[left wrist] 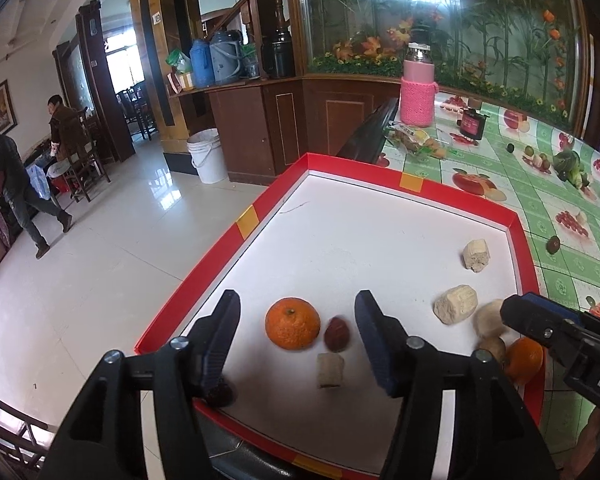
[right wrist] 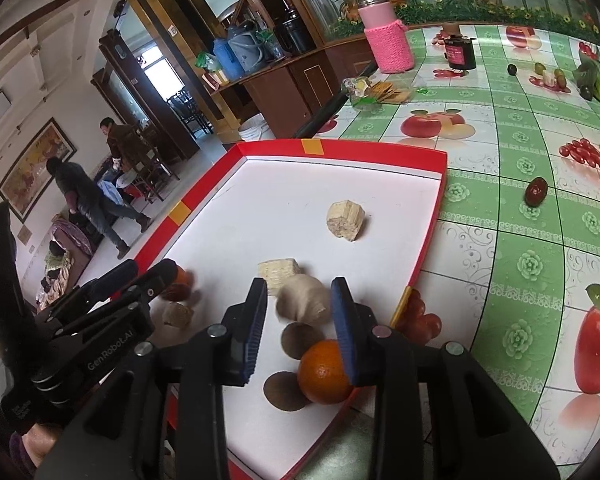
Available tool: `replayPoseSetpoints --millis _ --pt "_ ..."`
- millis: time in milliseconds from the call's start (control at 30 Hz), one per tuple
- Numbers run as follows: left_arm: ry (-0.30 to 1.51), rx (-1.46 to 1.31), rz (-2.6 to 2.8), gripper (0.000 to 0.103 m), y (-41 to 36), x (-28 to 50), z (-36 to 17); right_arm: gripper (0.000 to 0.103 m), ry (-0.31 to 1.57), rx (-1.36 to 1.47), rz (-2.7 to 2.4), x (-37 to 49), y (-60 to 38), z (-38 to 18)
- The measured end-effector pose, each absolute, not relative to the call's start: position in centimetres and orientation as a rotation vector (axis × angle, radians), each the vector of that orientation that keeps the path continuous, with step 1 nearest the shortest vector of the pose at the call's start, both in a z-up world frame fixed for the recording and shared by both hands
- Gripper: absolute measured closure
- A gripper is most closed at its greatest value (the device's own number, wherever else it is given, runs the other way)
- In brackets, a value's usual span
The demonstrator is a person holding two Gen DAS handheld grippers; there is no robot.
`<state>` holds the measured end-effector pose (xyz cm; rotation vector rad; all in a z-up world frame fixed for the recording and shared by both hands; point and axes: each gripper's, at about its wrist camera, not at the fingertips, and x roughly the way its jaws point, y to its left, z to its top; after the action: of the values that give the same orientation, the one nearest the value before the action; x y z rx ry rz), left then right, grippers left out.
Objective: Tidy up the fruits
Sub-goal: 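Open both tools to release the cube and date into the tray, then grasp a round beige piece with the right tool while the left tool grasps a red date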
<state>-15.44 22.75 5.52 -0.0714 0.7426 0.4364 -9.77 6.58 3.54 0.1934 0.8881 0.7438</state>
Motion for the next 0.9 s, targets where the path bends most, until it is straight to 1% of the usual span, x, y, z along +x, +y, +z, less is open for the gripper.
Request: replayPoseSetpoints --millis 100,267,900 --pt "0.737 -0.072 0.438 0.04 22.6 -15.6 5.8 0.062 0.873 0.215 0.741 -9.9 5.8 3.8" --pt "0.724 -0.069 0.441 0.037 22.4 -15.8 6.3 0.062 0.859 0.231 0.734 -9.9 5.0 4.1" --pt "0.723 -0.054 0.441 0.036 21.4 -15.8 6.6 0.061 0.871 0.291 0.71 -9.4 2.5 3.6"
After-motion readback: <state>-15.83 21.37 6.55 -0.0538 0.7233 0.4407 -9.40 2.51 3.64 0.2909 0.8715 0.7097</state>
